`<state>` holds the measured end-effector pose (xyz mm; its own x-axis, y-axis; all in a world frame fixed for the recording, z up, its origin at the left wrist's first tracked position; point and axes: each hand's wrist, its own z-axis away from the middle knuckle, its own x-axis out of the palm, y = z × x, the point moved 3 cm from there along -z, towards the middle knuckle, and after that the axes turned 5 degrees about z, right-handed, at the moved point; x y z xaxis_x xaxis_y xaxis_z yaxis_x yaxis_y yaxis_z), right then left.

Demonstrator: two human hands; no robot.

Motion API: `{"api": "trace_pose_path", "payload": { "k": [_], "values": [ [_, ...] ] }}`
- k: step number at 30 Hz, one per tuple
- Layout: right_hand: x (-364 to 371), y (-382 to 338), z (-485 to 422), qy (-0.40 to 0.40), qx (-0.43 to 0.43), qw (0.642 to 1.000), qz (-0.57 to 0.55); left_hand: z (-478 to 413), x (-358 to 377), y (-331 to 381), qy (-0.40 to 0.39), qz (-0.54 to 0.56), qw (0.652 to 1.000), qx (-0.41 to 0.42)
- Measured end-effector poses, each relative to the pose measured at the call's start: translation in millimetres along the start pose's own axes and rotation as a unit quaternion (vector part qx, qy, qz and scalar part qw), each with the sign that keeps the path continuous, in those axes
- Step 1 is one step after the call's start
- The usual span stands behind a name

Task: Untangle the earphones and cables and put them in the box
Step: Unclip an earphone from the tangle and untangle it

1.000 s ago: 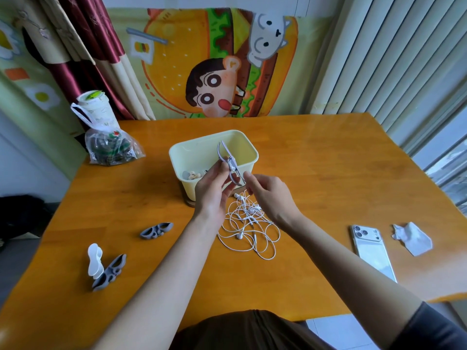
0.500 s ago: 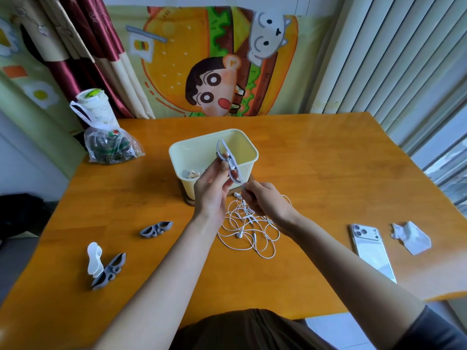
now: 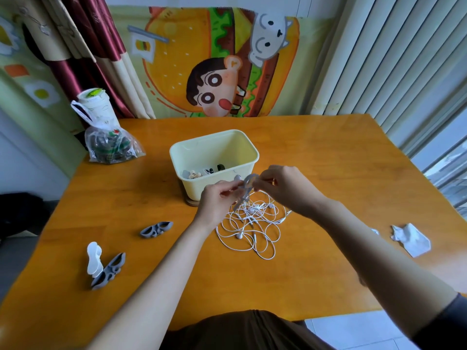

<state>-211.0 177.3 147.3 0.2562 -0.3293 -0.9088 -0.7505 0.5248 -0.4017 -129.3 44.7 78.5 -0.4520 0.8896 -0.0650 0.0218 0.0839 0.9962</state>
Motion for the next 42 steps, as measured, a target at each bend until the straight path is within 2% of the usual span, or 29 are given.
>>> {"api": "trace_pose_path", "payload": {
  "k": [3,10,14,19,24,28,32,39,42],
  "values": [
    [-4.7,8.0,-1.8,0.033,-0.005,0.999,-0.018,2.3,3.5,-2.0,-0.047,0.013,0.999,-0.016],
    [-5.4,13.6,-3.3,0.094,-0.003,0.995,-0.024,3.8,4.5,2.5,-0.064,0.098,0.992,-0.050],
    [-6.8,15.4,-6.8,0.066,0.010,0.997,-0.041,2.5,2.4,3.1,-0.098,0.115,0.987,-0.062],
    [-8.9,16.8,-10.0,-0.017,0.049,0.979,-0.199,2.0,5.3,5.0,-0.127,0.197,0.968,-0.083],
    [11.7,10.9,-2.7,-0.051,0.119,0.928,-0.350,-5.9,8.8,13.1,-0.093,0.324,0.935,-0.107],
    [26.4,2.1,1.1,-0.028,0.155,0.895,-0.417,-8.7,12.8,14.0,-0.059,0.370,0.920,-0.117],
    [36.5,-1.5,1.7,-0.003,0.181,0.894,-0.410,-10.8,11.2,7.7,-0.042,0.373,0.918,-0.127],
    [57.4,-7.8,4.9,-0.043,0.191,0.891,-0.411,-11.2,7.9,10.6,-0.019,0.397,0.908,-0.136],
    [57.8,-7.6,5.8,-0.033,0.186,0.897,-0.400,-12.9,7.8,7.2,0.027,0.394,0.907,-0.147]
  ]
}}
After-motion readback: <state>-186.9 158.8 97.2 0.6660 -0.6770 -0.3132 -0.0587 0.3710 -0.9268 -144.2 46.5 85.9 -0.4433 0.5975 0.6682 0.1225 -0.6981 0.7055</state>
